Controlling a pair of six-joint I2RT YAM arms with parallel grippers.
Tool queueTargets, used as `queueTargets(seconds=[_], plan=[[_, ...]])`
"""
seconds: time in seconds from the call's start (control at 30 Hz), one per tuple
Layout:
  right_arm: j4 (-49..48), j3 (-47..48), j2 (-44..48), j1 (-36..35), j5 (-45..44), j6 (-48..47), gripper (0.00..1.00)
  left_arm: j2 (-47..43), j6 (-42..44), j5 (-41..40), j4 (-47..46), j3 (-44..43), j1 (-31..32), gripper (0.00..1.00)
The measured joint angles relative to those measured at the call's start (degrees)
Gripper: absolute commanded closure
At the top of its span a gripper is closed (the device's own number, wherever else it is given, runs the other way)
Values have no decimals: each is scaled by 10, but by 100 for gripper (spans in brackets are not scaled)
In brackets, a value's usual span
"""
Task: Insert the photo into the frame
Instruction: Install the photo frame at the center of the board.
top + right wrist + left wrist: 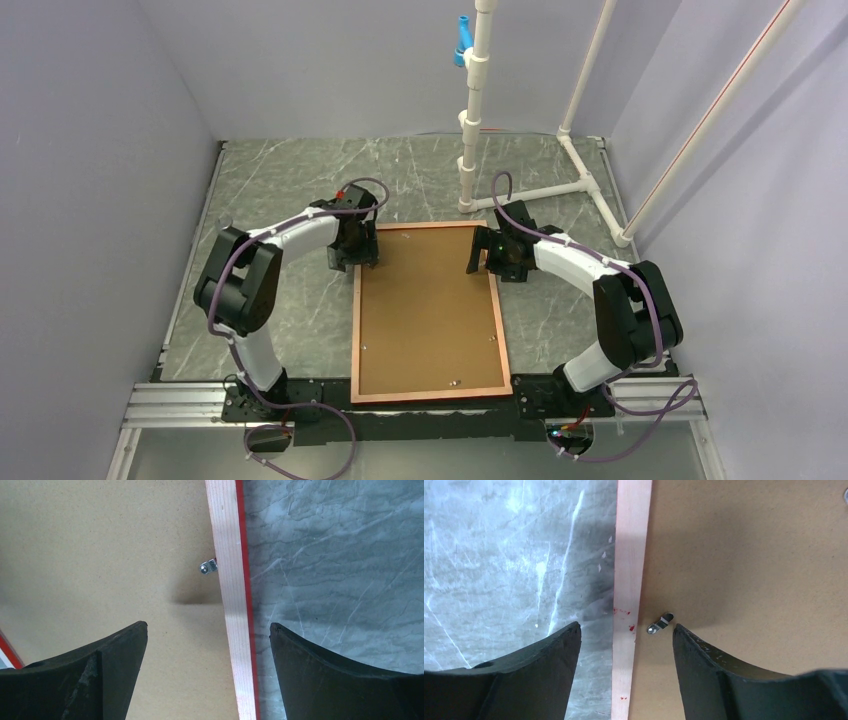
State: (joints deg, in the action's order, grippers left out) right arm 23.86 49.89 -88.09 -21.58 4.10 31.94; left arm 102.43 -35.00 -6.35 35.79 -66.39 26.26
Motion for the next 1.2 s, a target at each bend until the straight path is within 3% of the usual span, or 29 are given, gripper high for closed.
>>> queueTargets(seconds=[0.3,0.6,0.87,0.9,0.97,1.0,1.07,1.2], plan=[[0,0,0,0,0,0,7,18,15,-2,-7,-23,1,52],[0,0,0,0,0,0,7,27,22,-6,-1,-34,-4,100],[0,0,-2,0,1,0,7,19,24,-3,-12,-24,-3,97],[0,0,-2,0,1,0,7,16,24,-2,-17,-20,-3,88],[0,0,-3,0,1,0,7,7,24,5,-30,-9,-6,57],[0,0,-3,0,1,0,7,2,25,9,-38,-1,-9,50],[0,0,-3,0,0,0,6,-8,16,37,-56,16,-15,41],[1,0,-3,0,0,-1,5,-47,-2,93,-76,51,-21,37]])
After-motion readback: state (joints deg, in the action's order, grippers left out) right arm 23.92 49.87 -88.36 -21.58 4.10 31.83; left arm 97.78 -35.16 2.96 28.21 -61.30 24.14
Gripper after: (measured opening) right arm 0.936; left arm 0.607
